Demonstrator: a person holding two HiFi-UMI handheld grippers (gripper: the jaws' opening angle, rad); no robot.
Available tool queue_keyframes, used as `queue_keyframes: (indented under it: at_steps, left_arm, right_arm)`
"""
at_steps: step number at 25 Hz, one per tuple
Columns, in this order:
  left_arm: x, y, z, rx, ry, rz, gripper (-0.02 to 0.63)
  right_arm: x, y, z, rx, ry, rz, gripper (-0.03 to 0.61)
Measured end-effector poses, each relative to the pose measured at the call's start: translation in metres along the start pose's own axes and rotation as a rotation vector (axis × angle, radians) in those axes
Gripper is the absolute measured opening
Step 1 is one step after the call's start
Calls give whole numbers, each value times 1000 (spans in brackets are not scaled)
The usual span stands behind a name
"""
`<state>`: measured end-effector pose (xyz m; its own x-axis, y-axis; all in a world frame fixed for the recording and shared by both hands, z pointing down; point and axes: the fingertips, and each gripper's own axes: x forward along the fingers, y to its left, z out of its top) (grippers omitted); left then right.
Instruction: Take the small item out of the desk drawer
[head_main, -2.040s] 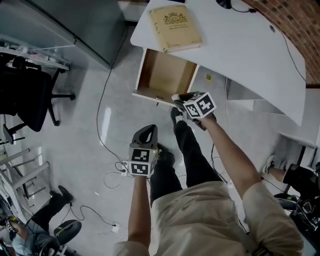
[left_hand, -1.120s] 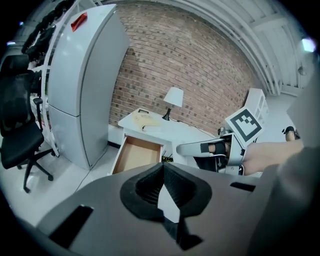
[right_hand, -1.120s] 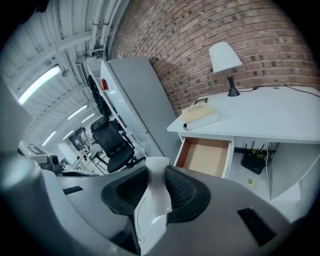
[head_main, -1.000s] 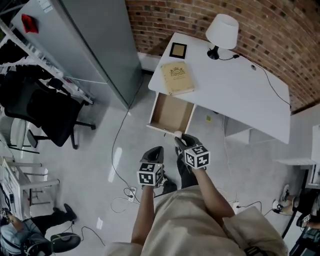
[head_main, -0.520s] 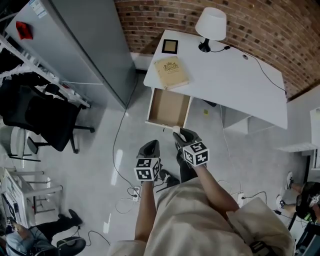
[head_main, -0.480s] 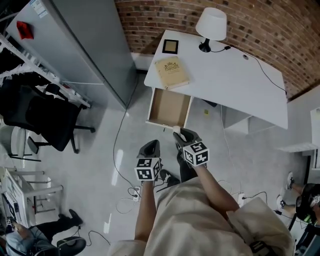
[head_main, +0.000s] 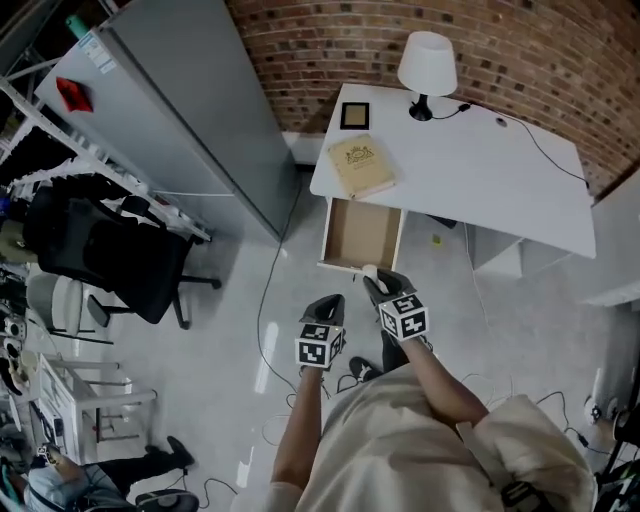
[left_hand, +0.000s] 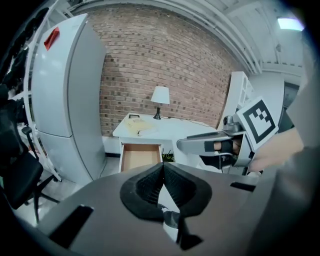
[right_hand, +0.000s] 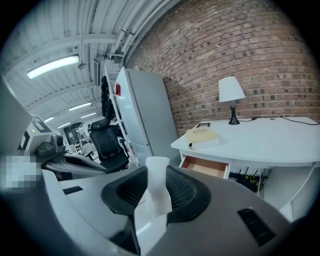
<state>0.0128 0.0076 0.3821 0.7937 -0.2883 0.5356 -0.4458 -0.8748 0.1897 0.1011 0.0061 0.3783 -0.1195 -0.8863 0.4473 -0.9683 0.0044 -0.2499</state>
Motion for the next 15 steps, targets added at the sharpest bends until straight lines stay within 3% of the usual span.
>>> queue_keyframes:
  at_steps: [5, 9, 15]
  left_arm:
    - [-9, -3, 25, -100, -104, 15, 15]
    - [-12, -12, 8, -86, -82, 0, 15]
    - [-21, -2, 10, -93, -90, 33, 15]
  right_arm:
    - [-1, 6, 11, -9, -35, -1, 138]
    - [-10, 6, 10, -5, -47, -14, 138]
    - [-14, 7, 9, -17, -44, 5, 138]
